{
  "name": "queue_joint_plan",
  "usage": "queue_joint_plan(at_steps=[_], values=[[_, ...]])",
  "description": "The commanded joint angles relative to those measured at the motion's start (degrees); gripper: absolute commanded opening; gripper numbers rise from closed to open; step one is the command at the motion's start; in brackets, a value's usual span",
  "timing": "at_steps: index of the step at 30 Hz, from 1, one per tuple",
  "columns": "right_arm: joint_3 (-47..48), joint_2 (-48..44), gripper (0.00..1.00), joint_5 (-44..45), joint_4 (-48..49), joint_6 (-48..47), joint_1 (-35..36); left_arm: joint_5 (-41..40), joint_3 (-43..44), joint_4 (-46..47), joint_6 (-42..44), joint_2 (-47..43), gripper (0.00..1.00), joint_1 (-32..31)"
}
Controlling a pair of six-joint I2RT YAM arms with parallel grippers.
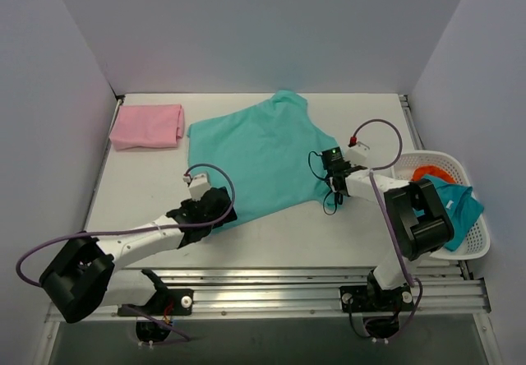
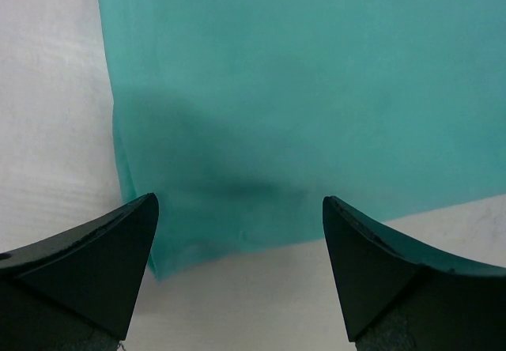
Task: Fold and stack the t-shirts
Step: Flatten the tshirt out
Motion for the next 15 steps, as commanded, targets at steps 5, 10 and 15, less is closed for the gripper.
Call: queue_joint_plan(at_steps=[5, 10, 15], values=[[-2.31, -4.12, 0.0, -0.33, 0.48, 0.51, -1.05, -2.0, -2.14, -10.32, -17.02, -7.2, 0.94, -9.37], [-4.33, -5.87, 0.0, -1.12, 1.71, 0.69, -1.66, -7.1, -3.87, -18.16, -25.44, -9.75, 0.94, -14.48], [-4.51, -6.58, 0.0, -1.3, 1.09, 0.34, -1.84, -8.59, -7.5, -19.12, -29.76, -18.0, 0.96, -16.05]])
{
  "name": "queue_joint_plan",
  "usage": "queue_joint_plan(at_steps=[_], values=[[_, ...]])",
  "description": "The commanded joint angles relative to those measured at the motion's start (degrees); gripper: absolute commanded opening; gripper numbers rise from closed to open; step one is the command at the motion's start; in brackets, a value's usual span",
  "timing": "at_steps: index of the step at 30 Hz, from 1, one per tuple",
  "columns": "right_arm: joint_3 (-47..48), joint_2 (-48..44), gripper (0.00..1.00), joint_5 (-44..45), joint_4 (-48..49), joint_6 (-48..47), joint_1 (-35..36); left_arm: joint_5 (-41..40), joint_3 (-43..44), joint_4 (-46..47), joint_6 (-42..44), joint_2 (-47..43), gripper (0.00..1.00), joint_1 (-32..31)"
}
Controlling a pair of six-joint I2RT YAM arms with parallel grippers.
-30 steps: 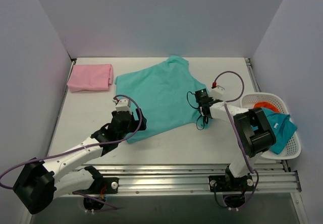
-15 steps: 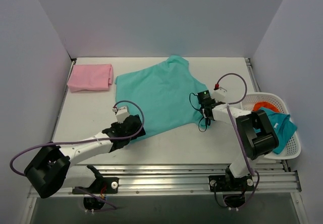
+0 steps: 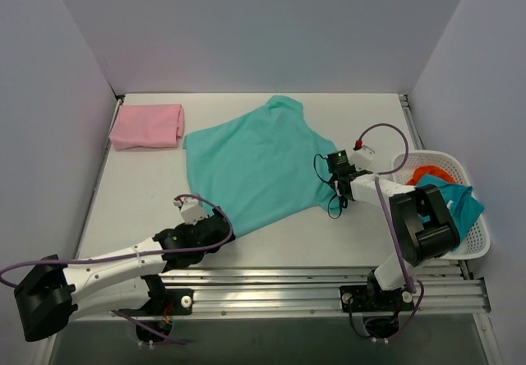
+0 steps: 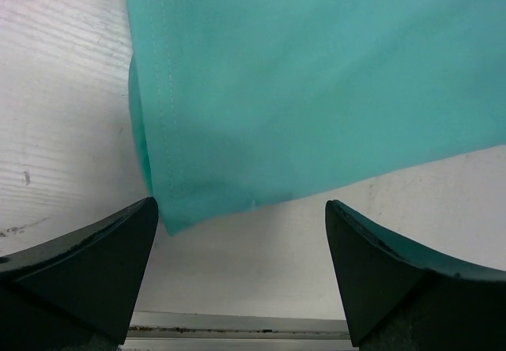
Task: Fold and stack the t-shirts
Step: Flatten the tshirt out
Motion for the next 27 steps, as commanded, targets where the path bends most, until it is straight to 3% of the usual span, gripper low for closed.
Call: queue_joint_plan(at_steps=[1, 8, 12, 18, 21, 22, 27], values=[[-0.62, -3.28, 0.0, 0.38, -0.06, 0.21, -0.4, -5.36, -1.4, -7.1, -10.79, -6.01, 0.96, -2.81], [-0.71, -2.93, 0.0, -0.23, 0.64, 0.38, -0.4, -3.61, -0.88, -12.64, -12.75, -10.77, 0.96, -4.32], [-1.06, -2.75, 0.0, -0.32, 0.9, 0.3, -0.4, -8.33, 3.77, -17.65, -11.6, -12.52, 0.97, -5.89], [-1.23, -2.84, 0.0, 0.38, 0.99, 0.29, -0.57, -10.72, 4.05, -24.16, -15.99, -19.1, 0.98, -7.13], [-1.5, -2.32, 0.0, -0.06, 1.78, 0.3, -0.75, -14.15, -0.42, -14.71, -11.46, -29.37, 0.94, -8.89], [-1.41, -2.14, 0.0, -0.32, 2.04, 0.3, -0.75, -14.59, -2.0, -10.23, -2.9, -32.71, 0.94, -8.89], [-1.93, -2.05, 0.0, -0.5, 2.48, 0.21, -1.28, -18.81, -3.68, -8.61, 7.35, -52.32, 0.94, -8.89]])
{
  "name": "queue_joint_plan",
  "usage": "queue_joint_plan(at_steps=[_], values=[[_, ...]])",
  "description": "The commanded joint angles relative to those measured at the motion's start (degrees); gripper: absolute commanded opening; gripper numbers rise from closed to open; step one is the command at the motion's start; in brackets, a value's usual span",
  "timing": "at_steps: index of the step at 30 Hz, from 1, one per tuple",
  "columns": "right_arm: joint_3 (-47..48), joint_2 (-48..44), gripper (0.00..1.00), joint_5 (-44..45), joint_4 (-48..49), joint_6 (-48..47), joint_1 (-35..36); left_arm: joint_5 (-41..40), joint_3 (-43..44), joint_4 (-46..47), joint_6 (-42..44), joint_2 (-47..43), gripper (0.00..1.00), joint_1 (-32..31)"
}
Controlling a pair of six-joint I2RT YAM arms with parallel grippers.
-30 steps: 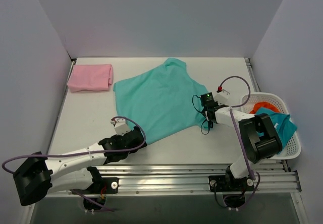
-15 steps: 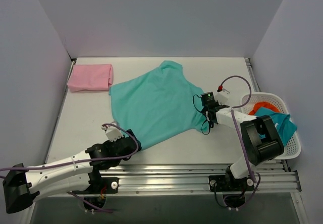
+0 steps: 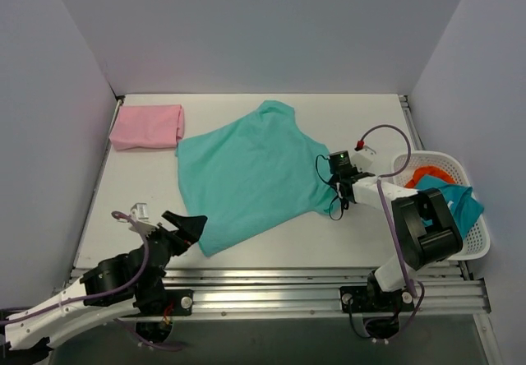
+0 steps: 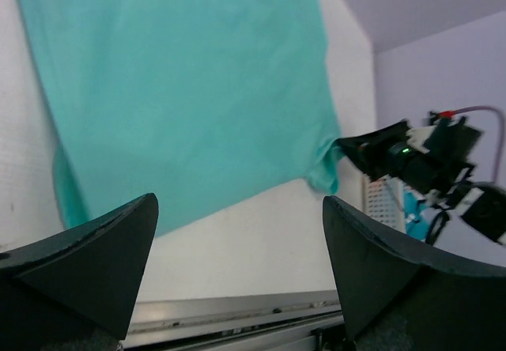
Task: Fold and stack the t-shirts
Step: Flatten the tshirt out
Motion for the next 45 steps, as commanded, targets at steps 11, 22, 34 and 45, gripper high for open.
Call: queue_joint_plan(at_steps=[11, 22, 34, 45], values=[[-0.12, 1.41, 0.0, -0.42, 1.44, 0.03, -1.48, -3.83, 6.95, -16.72, -5.69, 2.27, 0.94, -0.04], [-1.17, -1.4, 0.0, -0.94, 1.09, -0.32, -2.97, 13.48, 7.23, -2.37, -8.44, 38.09, 0.94, -0.04], [-1.44, -1.49, 0.0, -1.56, 1.35, -0.5, -3.67, 19.3, -2.19, 14.3, -10.19, 41.95, 0.94, 0.23], [-1.09, -0.61, 0.0, -2.0, 1.62, -0.67, -3.76, 19.13, -5.18, 17.65, -13.79, 46.54, 0.94, 0.23]])
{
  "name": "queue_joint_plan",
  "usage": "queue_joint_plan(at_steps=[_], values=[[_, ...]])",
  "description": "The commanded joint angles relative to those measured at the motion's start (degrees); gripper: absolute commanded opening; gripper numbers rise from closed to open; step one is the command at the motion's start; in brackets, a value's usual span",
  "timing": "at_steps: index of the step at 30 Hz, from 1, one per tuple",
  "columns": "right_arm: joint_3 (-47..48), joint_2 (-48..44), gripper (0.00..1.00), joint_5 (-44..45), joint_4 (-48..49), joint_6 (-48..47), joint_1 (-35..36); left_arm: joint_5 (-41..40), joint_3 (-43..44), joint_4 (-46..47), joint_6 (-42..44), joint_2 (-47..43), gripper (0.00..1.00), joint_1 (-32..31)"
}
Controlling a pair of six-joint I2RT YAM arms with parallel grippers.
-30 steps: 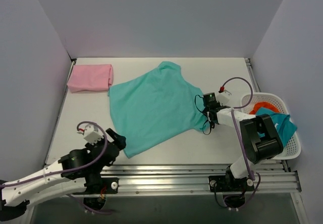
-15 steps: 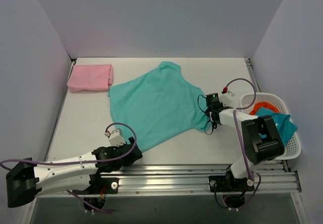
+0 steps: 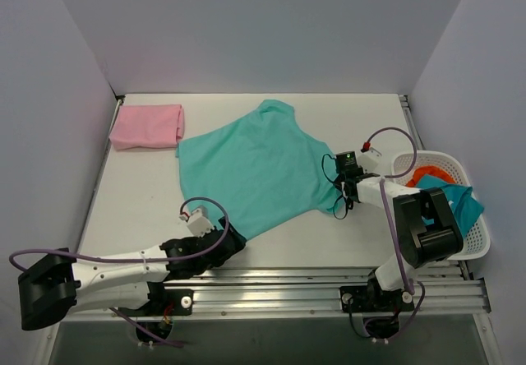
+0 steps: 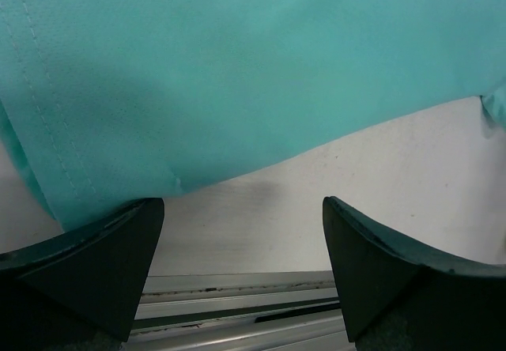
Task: Fold and stack the t-shirts
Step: Flatten the tshirt out
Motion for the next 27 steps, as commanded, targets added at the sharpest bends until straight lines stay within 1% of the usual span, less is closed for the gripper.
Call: queue_joint_plan(at_steps=[1, 5, 10, 12, 14, 16, 17, 19, 21, 22, 23, 24, 25, 26, 27], values=[[0.23, -1.02, 0.0, 0.21, 0.22, -0.26, -0.33, 2.1, -3.6, -3.92, -2.56, 0.62, 0.94, 0.21], [0.23, -0.94, 0.0, 0.21, 0.31, -0.34, -0.33, 0.43, -5.1, -7.0, -4.66, -1.67, 0.97, 0.21], [0.14, -0.94, 0.0, -0.14, 0.57, -0.43, -0.33, -1.68, -7.21, -15.08, -9.5, -7.02, 0.97, 0.21], [0.05, -0.94, 0.0, -0.32, 0.66, -0.43, -0.33, -2.04, -8.26, -15.44, -9.59, -9.83, 0.99, 0.21], [0.14, -0.76, 0.0, -0.49, 0.66, -0.34, -0.33, -2.39, -7.65, -16.4, -8.72, -10.46, 1.0, 0.21], [-0.12, -1.02, 0.0, -0.84, 0.83, -0.43, -0.24, -2.82, -5.29, -17.9, -8.28, -8.1, 1.0, 0.12], [-0.3, -1.11, 0.0, -0.93, 1.18, -0.43, -0.24, -3.17, -4.32, -18.25, -7.4, -6.78, 0.98, 0.12], [-0.3, -1.29, 0.0, -1.28, 1.27, -0.34, -0.33, -4.14, -1.17, -19.13, -7.4, -1.08, 0.94, 0.38], [-0.21, -1.46, 0.0, -1.28, 1.1, -0.43, -0.33, -4.76, 1.13, -19.84, -6.26, 4.09, 0.94, 1.6], [-0.13, -1.72, 0.0, -1.37, 0.92, -0.43, -0.42, -4.24, 2.1, -17.4, -3.9, 5.52, 0.94, 2.57], [-0.13, -1.73, 0.0, -1.46, 1.01, -0.52, -0.42, -3.54, 2.02, -17.38, -2.23, 6.58, 0.94, 3.88], [-0.3, -2.08, 0.0, -1.55, 1.1, -0.52, -0.42, -2.4, 1.5, -12.68, -0.56, 8.5, 0.94, 5.38], [-0.39, -2.25, 0.0, -1.64, 1.1, -0.61, -0.51, -1.08, 0.71, -10.02, 1.11, 9.39, 0.94, 8.96], [-0.48, -2.43, 0.0, -1.81, 1.1, -0.69, -0.68, 1.89, -1.3, -7.04, 4.0, 10.18, 0.94, 10.91], [-0.65, -2.95, 0.0, -1.9, 1.1, -0.78, -0.86, 2.96, -2.28, -1.7, 5.34, 11.85, 0.96, 12.67]])
